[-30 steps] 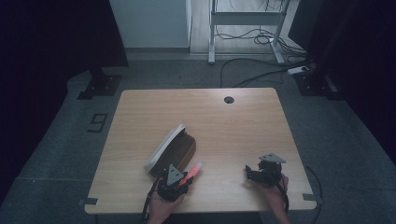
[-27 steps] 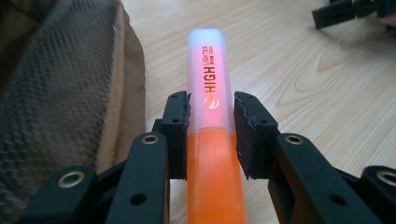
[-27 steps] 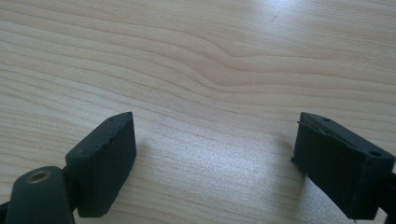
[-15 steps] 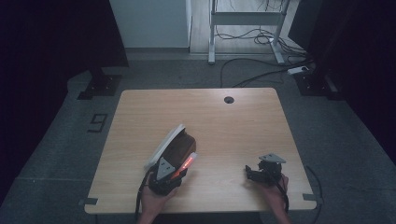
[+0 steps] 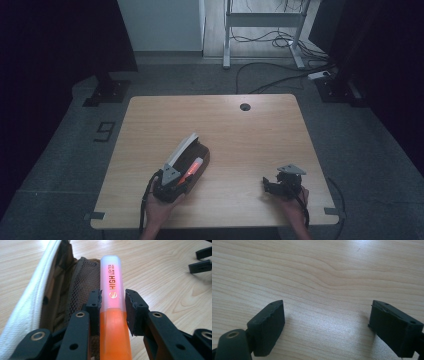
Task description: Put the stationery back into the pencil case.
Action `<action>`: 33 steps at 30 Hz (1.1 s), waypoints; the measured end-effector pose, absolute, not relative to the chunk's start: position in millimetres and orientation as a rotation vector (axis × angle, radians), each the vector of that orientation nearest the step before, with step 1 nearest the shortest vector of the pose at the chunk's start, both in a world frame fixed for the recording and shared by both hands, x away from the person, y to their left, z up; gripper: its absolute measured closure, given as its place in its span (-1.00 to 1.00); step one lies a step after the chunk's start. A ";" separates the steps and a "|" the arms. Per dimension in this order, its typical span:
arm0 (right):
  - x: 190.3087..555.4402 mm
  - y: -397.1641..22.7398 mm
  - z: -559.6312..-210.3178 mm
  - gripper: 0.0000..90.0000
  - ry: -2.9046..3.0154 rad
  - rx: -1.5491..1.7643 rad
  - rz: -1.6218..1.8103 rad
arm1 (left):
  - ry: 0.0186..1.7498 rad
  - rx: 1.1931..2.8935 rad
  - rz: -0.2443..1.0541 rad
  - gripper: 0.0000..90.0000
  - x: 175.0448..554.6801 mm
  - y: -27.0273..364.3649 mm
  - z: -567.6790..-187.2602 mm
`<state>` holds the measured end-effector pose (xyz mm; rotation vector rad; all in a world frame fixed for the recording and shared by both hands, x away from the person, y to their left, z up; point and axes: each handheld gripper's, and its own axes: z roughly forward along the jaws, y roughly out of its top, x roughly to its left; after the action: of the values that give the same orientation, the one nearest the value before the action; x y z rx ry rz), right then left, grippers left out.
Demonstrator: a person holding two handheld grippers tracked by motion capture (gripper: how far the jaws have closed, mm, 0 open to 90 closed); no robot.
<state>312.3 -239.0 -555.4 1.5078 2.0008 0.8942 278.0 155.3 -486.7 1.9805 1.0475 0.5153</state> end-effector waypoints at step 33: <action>312.3 -239.0 -555.4 -0.72 2.001 1.508 0.894 | 1.142 1.992 0.656 0.49 289.3 163.0 -496.2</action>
<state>312.3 -239.0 -555.4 1.5077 2.0007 0.8939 289.3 163.0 -496.2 1.9921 1.1421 0.6565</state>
